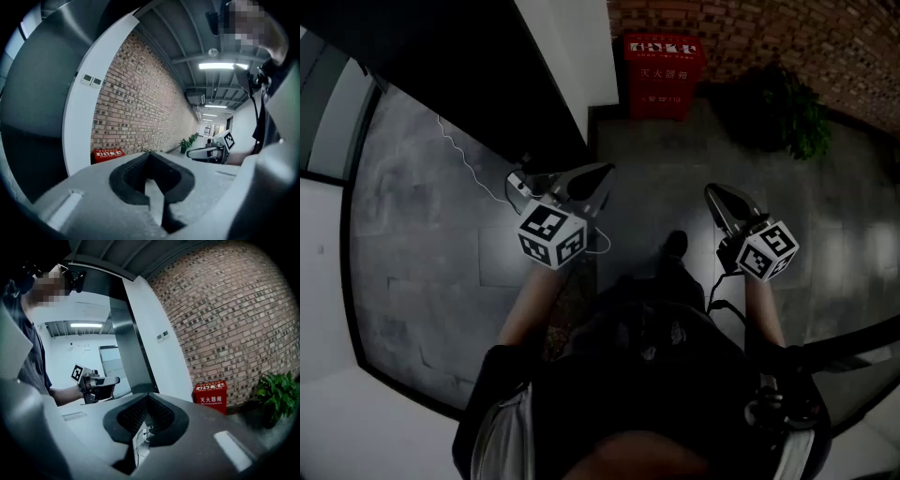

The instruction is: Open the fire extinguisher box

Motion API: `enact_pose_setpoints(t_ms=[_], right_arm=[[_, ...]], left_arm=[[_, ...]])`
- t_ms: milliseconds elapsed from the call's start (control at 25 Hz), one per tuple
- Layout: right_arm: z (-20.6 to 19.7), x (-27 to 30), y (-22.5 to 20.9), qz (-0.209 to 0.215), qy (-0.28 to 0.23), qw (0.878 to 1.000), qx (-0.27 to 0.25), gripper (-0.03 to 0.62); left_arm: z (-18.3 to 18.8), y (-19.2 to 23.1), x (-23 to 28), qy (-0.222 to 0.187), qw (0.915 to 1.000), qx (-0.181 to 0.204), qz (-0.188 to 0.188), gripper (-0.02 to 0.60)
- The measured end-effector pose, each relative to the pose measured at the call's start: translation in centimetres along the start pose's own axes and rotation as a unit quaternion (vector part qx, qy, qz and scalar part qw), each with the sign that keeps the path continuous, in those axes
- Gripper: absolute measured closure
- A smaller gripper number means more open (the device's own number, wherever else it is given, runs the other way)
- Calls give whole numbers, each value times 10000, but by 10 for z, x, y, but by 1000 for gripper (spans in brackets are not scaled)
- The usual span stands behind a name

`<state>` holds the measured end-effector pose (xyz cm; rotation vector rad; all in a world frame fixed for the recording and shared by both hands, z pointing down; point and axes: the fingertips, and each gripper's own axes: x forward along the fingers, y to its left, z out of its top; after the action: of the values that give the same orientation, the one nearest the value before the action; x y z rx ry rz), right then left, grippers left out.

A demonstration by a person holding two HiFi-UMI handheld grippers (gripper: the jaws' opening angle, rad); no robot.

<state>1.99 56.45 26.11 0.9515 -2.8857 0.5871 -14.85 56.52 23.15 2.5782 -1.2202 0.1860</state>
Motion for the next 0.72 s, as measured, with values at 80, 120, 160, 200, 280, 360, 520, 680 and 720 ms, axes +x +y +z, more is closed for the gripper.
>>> enact_pose_setpoints(t_ms=[80, 120, 160, 200, 280, 360, 520, 680, 720], right_arm=[[10, 4, -31, 7, 16, 10000, 76, 592], [15, 6, -45, 26, 36, 9999, 101, 592], [19, 7, -59, 65, 67, 9999, 110, 592], [24, 9, -71, 123, 111, 9998, 97, 592], [33, 15, -95, 278, 220, 9994, 22, 592], [41, 21, -120, 438, 330, 9985, -59, 592], [61, 33, -172, 654, 436, 9969, -95, 592], [75, 46, -210, 783, 452, 9959, -41, 592], [78, 49, -217, 804, 452, 9957, -40, 592]], left_arm=[[12, 4, 30, -2, 10000, -3, 40, 578], [17, 5, 45, -5, 10000, -7, 65, 578], [22, 5, 59, -8, 10000, -6, 98, 578], [26, 6, 73, -8, 9999, 0, 144, 578], [35, 10, 99, -3, 9996, -4, 287, 578], [43, 15, 125, -1, 9990, -42, 438, 578], [55, 25, 175, 49, 9980, -102, 626, 578], [59, 32, 210, 85, 9972, -149, 725, 578], [60, 35, 217, 90, 9971, -163, 743, 578]])
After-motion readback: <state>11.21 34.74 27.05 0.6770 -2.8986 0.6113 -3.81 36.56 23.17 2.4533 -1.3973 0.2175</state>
